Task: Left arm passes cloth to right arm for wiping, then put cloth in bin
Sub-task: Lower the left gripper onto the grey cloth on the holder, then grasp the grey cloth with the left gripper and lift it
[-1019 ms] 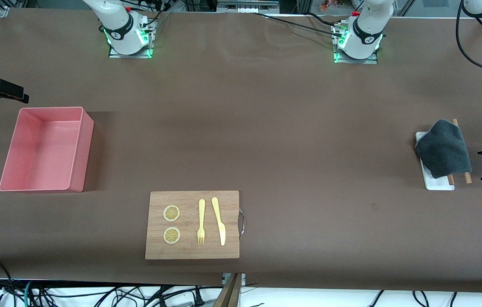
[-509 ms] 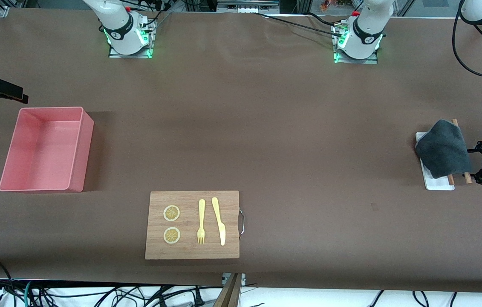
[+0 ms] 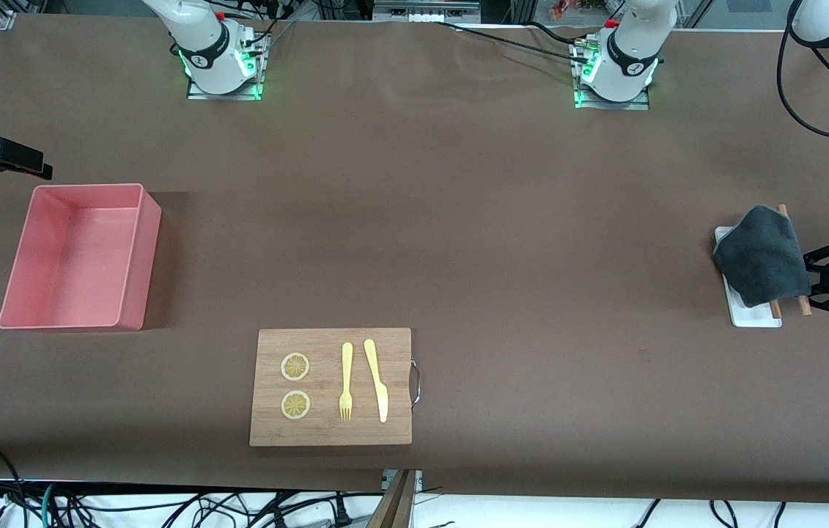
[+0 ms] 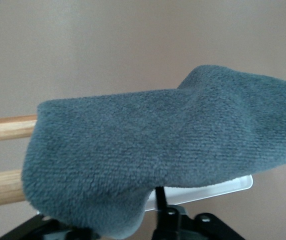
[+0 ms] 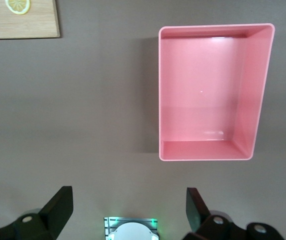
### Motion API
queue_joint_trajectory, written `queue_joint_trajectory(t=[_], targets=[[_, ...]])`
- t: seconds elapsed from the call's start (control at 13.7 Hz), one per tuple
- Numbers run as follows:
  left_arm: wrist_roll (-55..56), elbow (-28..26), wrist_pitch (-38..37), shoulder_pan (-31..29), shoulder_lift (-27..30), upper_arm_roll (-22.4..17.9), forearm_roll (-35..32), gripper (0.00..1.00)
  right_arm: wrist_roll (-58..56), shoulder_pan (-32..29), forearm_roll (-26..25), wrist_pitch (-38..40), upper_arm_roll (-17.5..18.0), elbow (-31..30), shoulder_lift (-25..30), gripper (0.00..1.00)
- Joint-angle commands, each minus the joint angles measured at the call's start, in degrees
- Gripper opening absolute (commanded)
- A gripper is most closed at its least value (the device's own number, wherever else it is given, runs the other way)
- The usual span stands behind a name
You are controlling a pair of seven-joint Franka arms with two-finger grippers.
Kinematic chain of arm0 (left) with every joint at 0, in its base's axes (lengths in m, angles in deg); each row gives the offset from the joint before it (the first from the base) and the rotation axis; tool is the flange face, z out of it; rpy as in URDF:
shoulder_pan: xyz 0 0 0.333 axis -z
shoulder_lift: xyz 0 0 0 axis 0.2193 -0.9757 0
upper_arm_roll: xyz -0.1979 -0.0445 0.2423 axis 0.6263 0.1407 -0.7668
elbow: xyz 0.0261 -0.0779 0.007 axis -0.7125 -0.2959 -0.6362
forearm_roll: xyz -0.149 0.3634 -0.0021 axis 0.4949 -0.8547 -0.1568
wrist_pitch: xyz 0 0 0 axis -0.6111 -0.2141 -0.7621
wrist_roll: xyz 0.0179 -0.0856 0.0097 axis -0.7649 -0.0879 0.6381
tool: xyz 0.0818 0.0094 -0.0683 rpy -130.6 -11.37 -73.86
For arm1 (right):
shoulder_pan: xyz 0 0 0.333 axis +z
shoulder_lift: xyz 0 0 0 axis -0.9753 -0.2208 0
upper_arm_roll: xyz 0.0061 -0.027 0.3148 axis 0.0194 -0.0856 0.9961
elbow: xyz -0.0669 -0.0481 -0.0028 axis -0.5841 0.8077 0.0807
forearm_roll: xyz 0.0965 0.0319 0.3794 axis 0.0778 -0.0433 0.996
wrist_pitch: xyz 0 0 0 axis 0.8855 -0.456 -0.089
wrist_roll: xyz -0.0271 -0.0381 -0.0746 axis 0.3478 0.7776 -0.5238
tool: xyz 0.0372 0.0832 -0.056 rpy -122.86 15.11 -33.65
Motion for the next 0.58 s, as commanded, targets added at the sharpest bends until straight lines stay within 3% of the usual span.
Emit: queue_joint_trajectory(t=[0.0,0.29,0.51], targets=[[-3.1,2.0,-2.4,-0.4,-0.5,-0.4,1.9,0.00,0.4,-0.4,1.3,0.8,0.1,1.5,-2.2,1.00],[-2.7,3.9,-3.7,-0.5,0.1,-0.7,1.8,0.00,0.4,-0.2,0.8,0.8,0.1,1.4,-2.7,1.00],[-1.3,8.0,-11.8,-1.8,0.4,-1.1,1.2,0.00,0.4,-0.1,0.6,1.0,0.1,1.2,-3.1,1.00]])
